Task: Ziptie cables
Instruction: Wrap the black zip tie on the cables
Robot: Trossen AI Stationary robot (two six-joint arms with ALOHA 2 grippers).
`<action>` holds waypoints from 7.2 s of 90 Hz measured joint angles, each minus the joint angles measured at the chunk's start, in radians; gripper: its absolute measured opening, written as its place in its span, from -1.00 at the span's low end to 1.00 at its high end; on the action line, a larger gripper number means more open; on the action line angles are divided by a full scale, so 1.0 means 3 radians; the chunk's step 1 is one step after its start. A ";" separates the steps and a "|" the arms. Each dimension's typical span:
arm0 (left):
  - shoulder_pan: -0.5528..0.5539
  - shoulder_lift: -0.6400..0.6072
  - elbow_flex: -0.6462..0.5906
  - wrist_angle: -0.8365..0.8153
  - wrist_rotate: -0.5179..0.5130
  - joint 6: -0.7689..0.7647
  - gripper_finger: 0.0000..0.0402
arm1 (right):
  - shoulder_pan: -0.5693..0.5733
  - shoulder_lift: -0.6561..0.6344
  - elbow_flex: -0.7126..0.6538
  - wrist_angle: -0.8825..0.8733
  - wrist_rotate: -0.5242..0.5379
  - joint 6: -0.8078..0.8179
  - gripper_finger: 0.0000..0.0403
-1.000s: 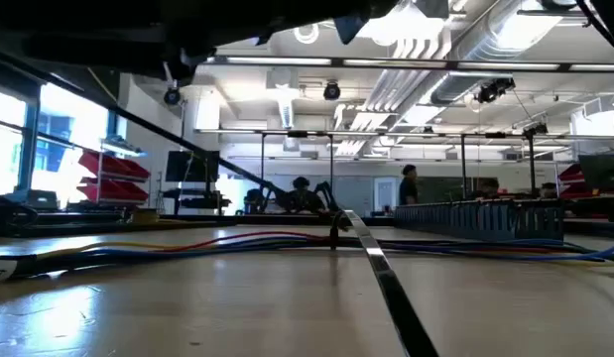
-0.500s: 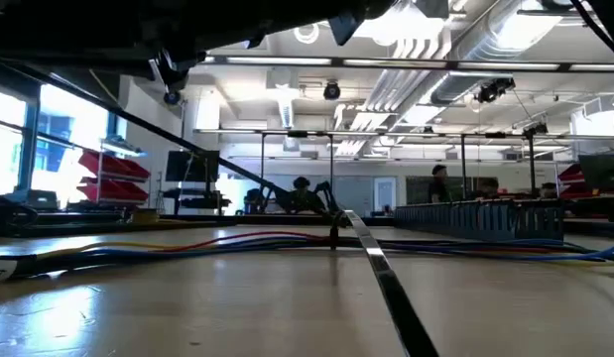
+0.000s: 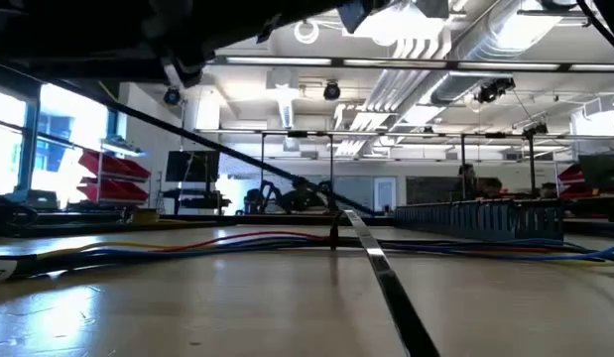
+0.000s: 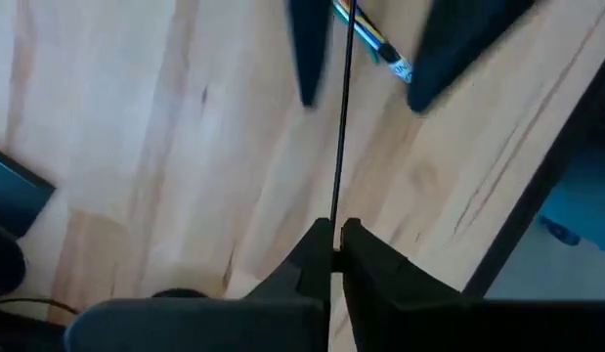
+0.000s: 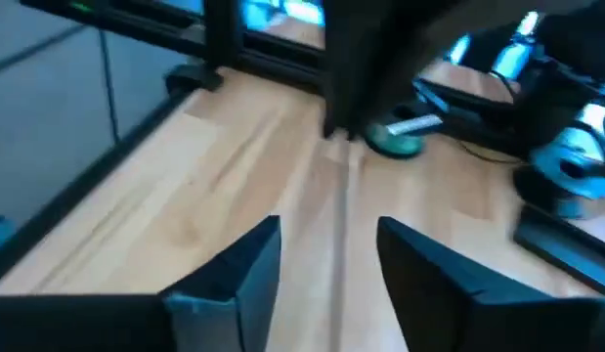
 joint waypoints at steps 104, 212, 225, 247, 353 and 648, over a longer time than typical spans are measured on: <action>-0.1078 -0.0398 -0.0060 0.0540 -0.1960 0.0019 -0.26 | 0.0440 -0.0293 -0.0003 -0.0237 0.0619 0.0106 -1.00; -0.0175 0.0880 -0.0811 0.5448 -0.2319 0.3228 -0.36 | 0.1630 -0.0722 -0.0005 -0.1739 0.3310 0.1716 -1.00; -0.0182 0.0870 -0.0811 0.5476 -0.2286 0.3307 -0.66 | 0.1695 -0.0722 -0.0005 -0.2021 0.3403 0.2101 -1.00; -0.0139 0.0870 -0.0811 0.5557 -0.2150 0.3347 -0.96 | 0.1706 -0.0722 -0.0005 -0.2116 0.3411 0.2272 -1.00; -0.0170 0.0867 -0.0809 0.4949 -0.2512 0.2880 -1.00 | 0.1850 -0.0912 0.0101 -0.2379 0.2934 0.1257 -0.16; 0.0133 0.1004 -0.0791 0.2081 -0.1229 -0.0371 0.06 | 0.1568 -0.0915 0.0489 -0.3096 0.1904 0.1428 -1.00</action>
